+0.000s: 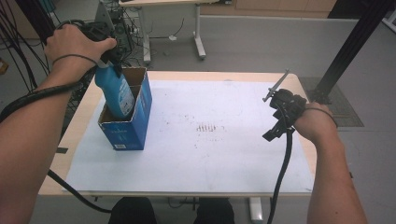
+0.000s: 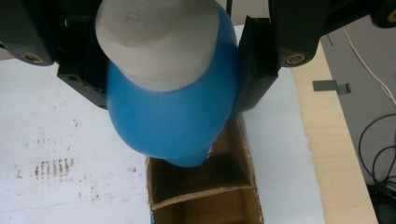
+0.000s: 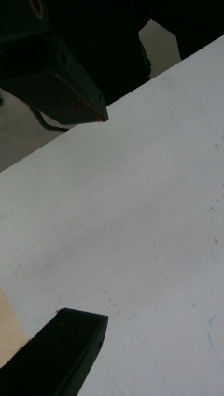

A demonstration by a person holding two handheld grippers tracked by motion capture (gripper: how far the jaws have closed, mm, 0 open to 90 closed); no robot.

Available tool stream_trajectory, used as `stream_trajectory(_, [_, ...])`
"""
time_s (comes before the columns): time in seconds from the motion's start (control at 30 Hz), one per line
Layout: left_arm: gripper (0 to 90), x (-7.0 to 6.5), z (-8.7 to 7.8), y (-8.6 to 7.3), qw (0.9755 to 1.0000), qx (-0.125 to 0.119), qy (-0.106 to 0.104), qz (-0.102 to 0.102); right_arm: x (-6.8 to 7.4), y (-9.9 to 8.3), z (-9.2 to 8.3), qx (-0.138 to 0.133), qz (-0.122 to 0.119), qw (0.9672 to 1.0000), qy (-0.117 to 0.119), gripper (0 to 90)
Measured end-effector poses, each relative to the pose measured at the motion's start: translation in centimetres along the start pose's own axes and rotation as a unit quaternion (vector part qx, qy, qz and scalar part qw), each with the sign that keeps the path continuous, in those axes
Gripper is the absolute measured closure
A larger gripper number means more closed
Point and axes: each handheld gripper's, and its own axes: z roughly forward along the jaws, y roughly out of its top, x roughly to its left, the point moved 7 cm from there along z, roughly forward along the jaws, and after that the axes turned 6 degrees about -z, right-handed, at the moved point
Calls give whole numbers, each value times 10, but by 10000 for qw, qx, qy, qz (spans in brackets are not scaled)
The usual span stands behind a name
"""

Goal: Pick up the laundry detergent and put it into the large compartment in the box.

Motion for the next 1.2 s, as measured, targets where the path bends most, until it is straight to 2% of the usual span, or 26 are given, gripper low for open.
stream_trajectory(0.07, [372,-1,3,0,10000,11,48,5,0,0,0,-2,-6,10000,-12,36])
stream_trajectory(0.23, [372,2,9,0,10000,23,-13,-34,1,0,0,-3,-16,10000,0,37])
stream_trajectory(0.5, [372,-1,18,2,10000,83,54,-14,1,-1,1,-3,-14,10000,-4,36])
stream_trajectory(0.7, [372,2,26,3,9999,136,0,-22,1,-1,2,2,-22,10000,-3,36])
stream_trajectory(0.97, [372,2,34,3,9999,153,45,-25,1,-1,0,-30,-37,10000,-23,37])
stream_trajectory(1.2, [372,1,48,4,9997,235,88,-3,2,-3,-1,-22,-17,10000,-28,37])
